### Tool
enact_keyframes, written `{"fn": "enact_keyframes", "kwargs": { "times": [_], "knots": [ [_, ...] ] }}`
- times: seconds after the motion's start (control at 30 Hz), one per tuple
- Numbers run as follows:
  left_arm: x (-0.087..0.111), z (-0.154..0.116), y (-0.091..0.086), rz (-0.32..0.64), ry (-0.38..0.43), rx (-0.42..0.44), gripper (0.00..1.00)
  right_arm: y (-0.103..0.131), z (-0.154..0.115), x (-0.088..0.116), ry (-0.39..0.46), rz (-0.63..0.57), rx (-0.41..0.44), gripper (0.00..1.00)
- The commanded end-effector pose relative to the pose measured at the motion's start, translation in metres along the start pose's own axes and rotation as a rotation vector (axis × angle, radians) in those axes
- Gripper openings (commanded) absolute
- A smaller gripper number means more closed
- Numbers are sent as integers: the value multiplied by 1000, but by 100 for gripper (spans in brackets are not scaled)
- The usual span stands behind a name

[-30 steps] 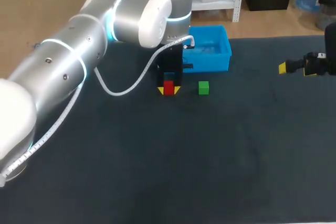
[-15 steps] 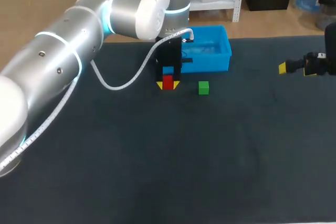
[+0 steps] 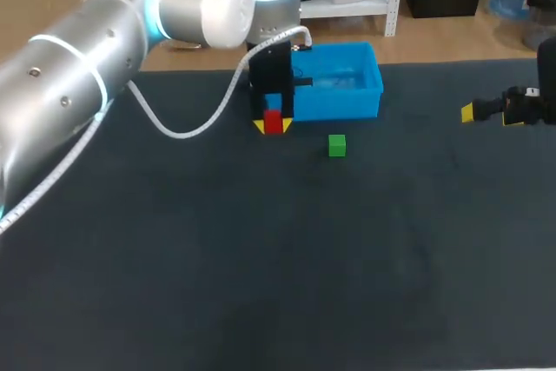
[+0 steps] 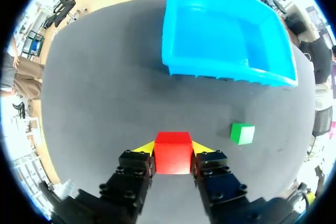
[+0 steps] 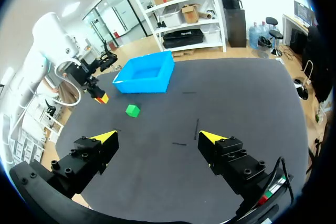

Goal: Use the left arm to pick the red cube and place it into the blue plastic box first, then use the right arm to grasp the green cube and put it into the same blue plastic box after the first action is fully finished.

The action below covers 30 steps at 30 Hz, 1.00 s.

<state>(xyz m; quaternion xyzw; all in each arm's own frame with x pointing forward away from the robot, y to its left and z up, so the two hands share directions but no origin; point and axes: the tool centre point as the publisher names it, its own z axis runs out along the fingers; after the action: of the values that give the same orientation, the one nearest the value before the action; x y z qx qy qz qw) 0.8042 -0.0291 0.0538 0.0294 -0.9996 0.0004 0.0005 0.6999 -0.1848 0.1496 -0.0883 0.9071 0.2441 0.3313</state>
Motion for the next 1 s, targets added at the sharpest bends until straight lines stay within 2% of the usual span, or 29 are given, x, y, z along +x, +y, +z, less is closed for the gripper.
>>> {"fn": "enact_keyframes", "kwargs": {
  "times": [0.03, 0.67, 1.0],
  "knots": [
    [8, -10, 8, 0, -41, 19, 0, 0, 0, 0, 1, 0, 2, 100],
    [7, -56, 8, 39, -117, 69, 0, 0, 0, 0, 1, 0, 2, 100],
    [-1, -77, 10, 50, -173, 94, 0, 0, 0, 0, 1, 0, 2, 100]
  ]
}}
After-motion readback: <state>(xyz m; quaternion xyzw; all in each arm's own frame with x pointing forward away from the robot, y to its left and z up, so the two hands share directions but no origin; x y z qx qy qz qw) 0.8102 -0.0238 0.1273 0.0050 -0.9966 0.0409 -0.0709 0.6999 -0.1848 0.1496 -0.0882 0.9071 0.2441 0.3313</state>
